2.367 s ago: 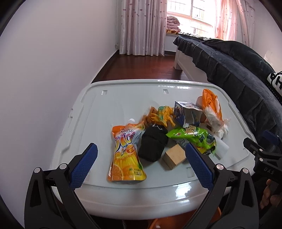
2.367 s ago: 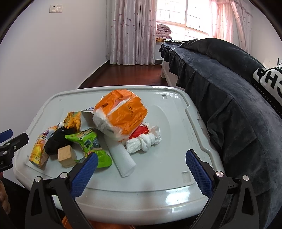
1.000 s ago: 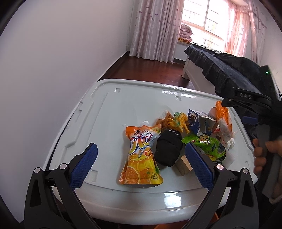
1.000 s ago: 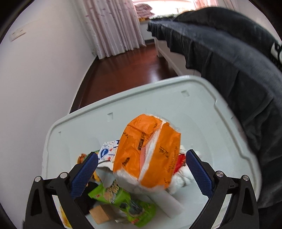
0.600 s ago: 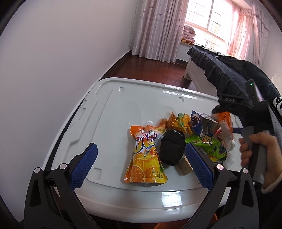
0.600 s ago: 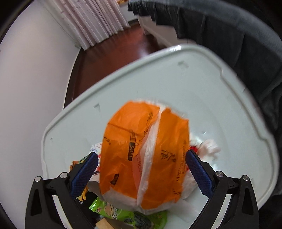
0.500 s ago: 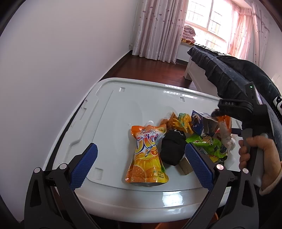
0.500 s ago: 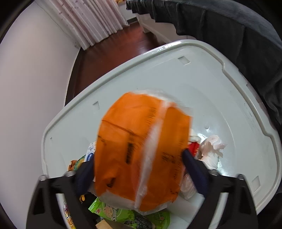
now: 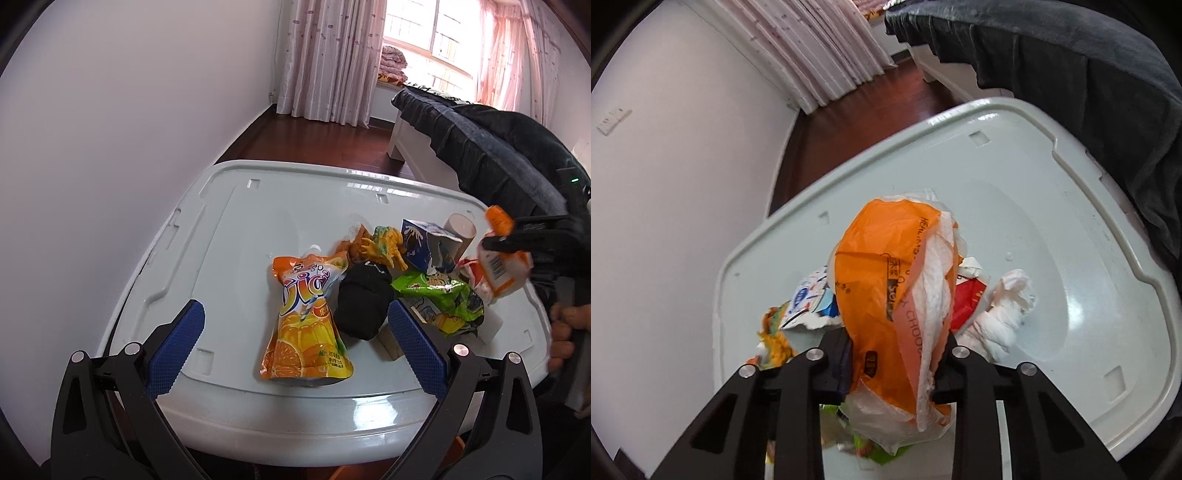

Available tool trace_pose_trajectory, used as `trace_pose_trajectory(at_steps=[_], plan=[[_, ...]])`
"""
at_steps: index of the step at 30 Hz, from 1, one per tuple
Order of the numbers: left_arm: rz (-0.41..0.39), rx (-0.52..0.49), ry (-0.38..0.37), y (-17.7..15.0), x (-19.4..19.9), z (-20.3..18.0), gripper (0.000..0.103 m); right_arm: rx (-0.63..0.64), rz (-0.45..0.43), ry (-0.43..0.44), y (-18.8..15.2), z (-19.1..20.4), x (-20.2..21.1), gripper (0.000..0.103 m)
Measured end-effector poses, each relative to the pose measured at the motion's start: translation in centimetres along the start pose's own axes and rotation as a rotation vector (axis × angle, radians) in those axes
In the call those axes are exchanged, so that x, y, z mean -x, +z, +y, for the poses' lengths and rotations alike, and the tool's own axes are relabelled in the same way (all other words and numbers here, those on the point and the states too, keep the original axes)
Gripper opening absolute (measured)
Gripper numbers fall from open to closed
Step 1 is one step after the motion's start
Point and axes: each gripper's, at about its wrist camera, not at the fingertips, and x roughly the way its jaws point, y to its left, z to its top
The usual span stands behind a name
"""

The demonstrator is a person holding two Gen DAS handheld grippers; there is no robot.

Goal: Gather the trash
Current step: 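Grasp the orange juice pouch with the left gripper while the right gripper holds the orange bag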

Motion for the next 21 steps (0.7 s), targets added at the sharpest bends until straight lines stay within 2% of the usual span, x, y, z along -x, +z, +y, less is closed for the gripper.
trace_pose_trajectory(at_steps=[1,5,11,15,19,21], plan=[[0.0,-0.003,0.002,-0.1,-0.1,0.0,0.097,0.023,-0.012,0.01,-0.2,0.1,0.7,0.028],[0.006,0.0,-0.014,-0.4,-0.3,0.0,0.097,0.22,-0.047,-0.04,-1.0,0.8,3.1,0.028],[-0.02,-0.049,-0.026,-1.9,0.8,-1.3,0.097,0.296,-0.129,-0.084,-1.8,-2.1,6.1,0.028],[-0.038,-0.075,-0.041,-3.7,2.2,-2.7,0.097,0.31,-0.138,-0.069,-3.7,-3.7,6.7,0.029],[0.018,-0.015,-0.064,-6.5,2.1,-2.9,0.097,0.347,-0.141,-0.04,-5.5,-4.2,6.6,0.03],[0.053,-0.023,-0.047,-6.7,1.1,-3.0,0.097,0.362,-0.146,-0.027,-6.0,-4.1,6.8,0.03]])
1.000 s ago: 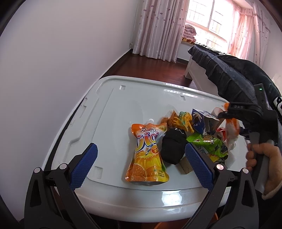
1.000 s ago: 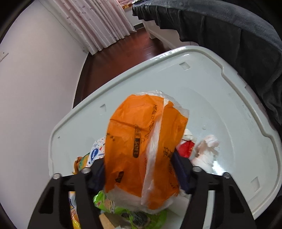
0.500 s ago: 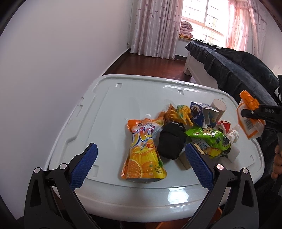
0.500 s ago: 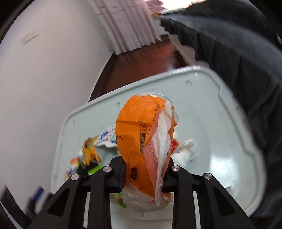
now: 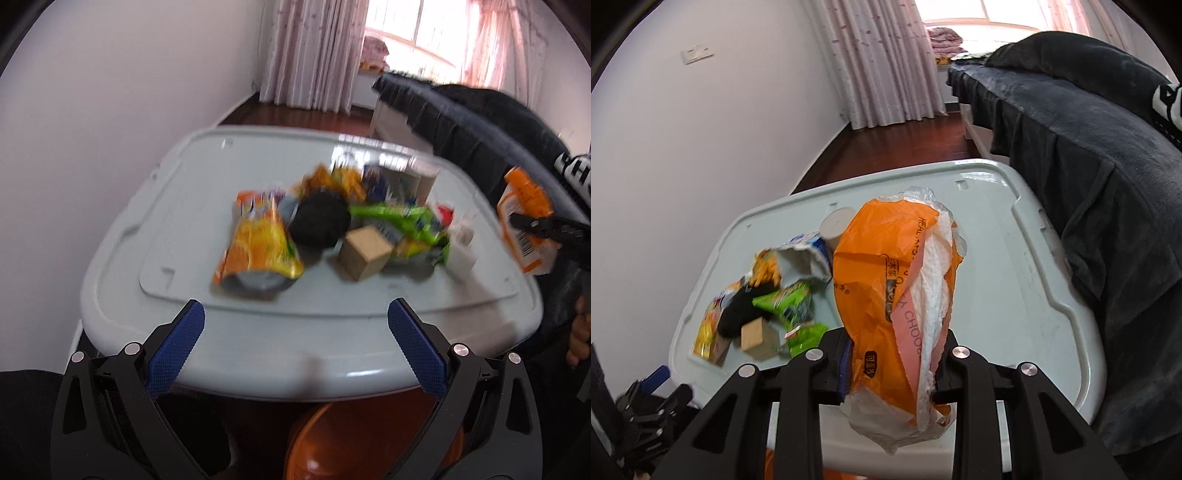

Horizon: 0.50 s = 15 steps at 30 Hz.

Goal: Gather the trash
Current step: 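Grasp the orange juice pouch with the left gripper while the right gripper holds the orange bag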

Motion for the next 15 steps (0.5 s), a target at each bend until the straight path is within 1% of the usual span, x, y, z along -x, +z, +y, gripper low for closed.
trace_pose_trajectory(at_steps=[4,5,9,11,15], plan=[[0.013,-0.025,0.102,1.0,-2.4,0.2,0.097,-0.007,-0.026,0.032,-0.2,-0.1,0.6,0.032],[0.021,-0.018,0.107,1.1,-2.8,0.3,0.097,-0.013,-0.034,0.035,-0.1,-0.2,0.8,0.032],[0.085,0.046,0.086,2.8,-4.7,1.6,0.097,-0.037,-0.03,0.039,-0.1,-0.8,0.6,0.033],[0.112,0.058,0.094,3.8,-5.0,2.3,0.097,-0.043,-0.026,0.033,-0.1,-1.0,0.5,0.033],[0.104,0.09,0.071,5.5,-4.1,3.9,0.097,-0.061,-0.017,0.033,0.0,-1.3,0.1,0.033]])
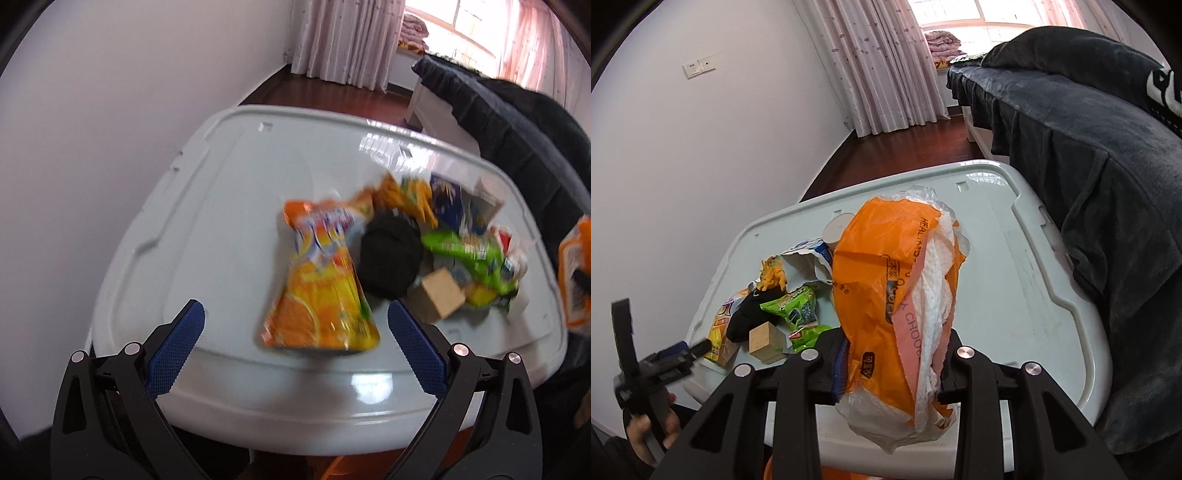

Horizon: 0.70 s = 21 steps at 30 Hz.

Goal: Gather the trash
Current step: 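Grasp the orange juice pouch with the left gripper while the right gripper holds the orange bag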

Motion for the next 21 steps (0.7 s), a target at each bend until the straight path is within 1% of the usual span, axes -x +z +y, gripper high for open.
trace_pose_trajectory(at_steps=[3,6,8,9,10,12,14,17,18,21], plan=[[0.024,0.028,-0.011,2.1,-0.8,0.6,0.097,-0.009,0.021,0.004,0.1,0.2,-0.8,0.034],[0.094,0.042,-0.059,4.3,-3.3,0.5,0.097,0.018,0.027,-0.009,0.1,0.8,-1.2,0.035],[0.155,0.028,-0.083,4.9,-4.9,0.2,0.097,0.044,0.02,-0.018,0.1,1.2,-1.2,0.036],[0.191,0.011,-0.084,5.0,-5.7,0.0,0.097,0.052,0.018,-0.022,0.0,1.3,-1.2,0.036],[0.225,-0.013,-0.068,5.0,-6.7,-0.3,0.097,0.056,0.017,-0.023,0.0,1.3,-1.2,0.037],[0.258,-0.057,-0.041,4.7,-7.7,-0.8,0.097,0.051,0.02,-0.025,0.0,1.2,-1.2,0.037],[0.268,-0.101,-0.004,4.1,-8.4,-1.3,0.097,0.04,0.021,-0.026,0.0,0.9,-1.3,0.037],[0.241,-0.1,-0.025,3.5,-8.4,-1.2,0.097,0.039,0.024,-0.028,0.1,1.0,-1.5,0.037],[0.229,-0.105,-0.019,3.5,-8.4,-1.2,0.097,0.04,0.026,-0.025,0.1,1.1,-1.5,0.037],[0.2,-0.149,0.044,2.8,-8.6,-1.6,0.097,0.052,0.028,-0.026,0.0,1.4,-1.6,0.037]])
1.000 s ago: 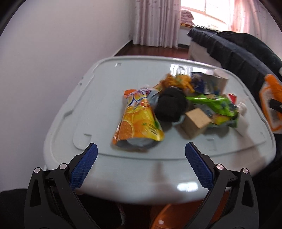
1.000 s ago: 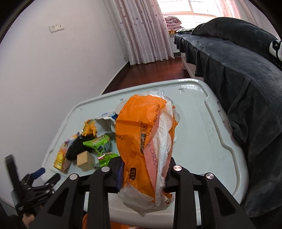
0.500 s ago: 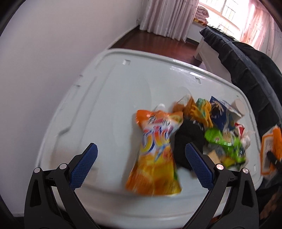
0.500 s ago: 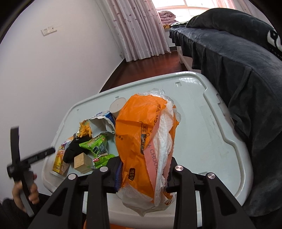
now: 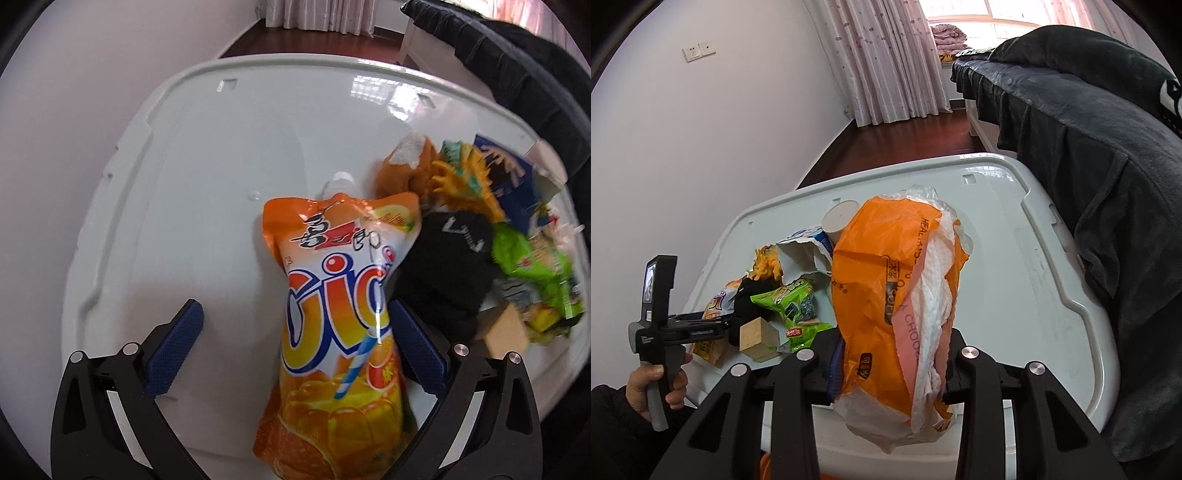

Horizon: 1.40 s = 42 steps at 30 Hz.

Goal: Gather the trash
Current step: 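Grasp the orange juice pouch with the left gripper while the right gripper holds the orange bag, then carry both items over the orange bucket and open both grippers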

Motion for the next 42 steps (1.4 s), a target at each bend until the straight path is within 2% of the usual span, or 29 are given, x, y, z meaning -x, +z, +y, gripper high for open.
trace_pose_trajectory(at_steps=[1,4,6,8,11,15,22,25,27,34,39,42], plan=[[-0.012,-0.008,0.026,-0.4,0.0,-0.2,0.097,0.002,-0.002,0.0,0.0,0.1,0.0,0.037],[-0.032,0.006,0.024,-1.4,0.7,-0.1,0.089,0.007,-0.013,-0.005,0.0,0.1,0.3,0.037],[-0.054,-0.001,0.034,-1.7,1.5,0.4,0.06,0.01,-0.017,-0.01,-0.1,0.1,0.3,0.038],[-0.06,0.001,0.028,-2.0,1.8,0.8,0.05,0.007,-0.016,-0.006,-0.1,0.1,0.3,0.038],[-0.078,0.041,-0.005,-2.3,2.1,1.4,0.046,0.019,-0.018,-0.006,-0.2,0.4,0.3,0.038],[-0.13,0.068,-0.008,-2.4,3.5,1.7,0.043,0.046,-0.023,-0.001,-0.4,1.1,0.4,0.036],[-0.286,0.052,-0.004,-3.3,10.6,-0.6,0.043,0.085,-0.035,0.013,-0.8,2.0,1.0,0.035],[-0.321,0.034,-0.021,-4.5,13.1,-1.7,0.043,0.121,-0.052,0.014,-1.1,2.8,2.0,0.035],[-0.332,0.018,-0.028,-4.7,13.8,-2.9,0.043,0.149,-0.062,0.026,-1.6,3.5,3.2,0.034],[-0.359,-0.037,-0.079,-9.3,17.2,-4.6,0.044,0.186,-0.07,0.099,-4.6,4.7,8.3,0.034],[-0.364,-0.088,-0.095,-13.2,18.4,-5.4,0.044,0.242,-0.052,0.093,-8.4,5.9,11.1,0.034],[-0.329,-0.114,-0.115,-15.5,18.2,-5.5,0.044,0.279,-0.015,0.105,-10.8,6.7,11.9,0.034]])
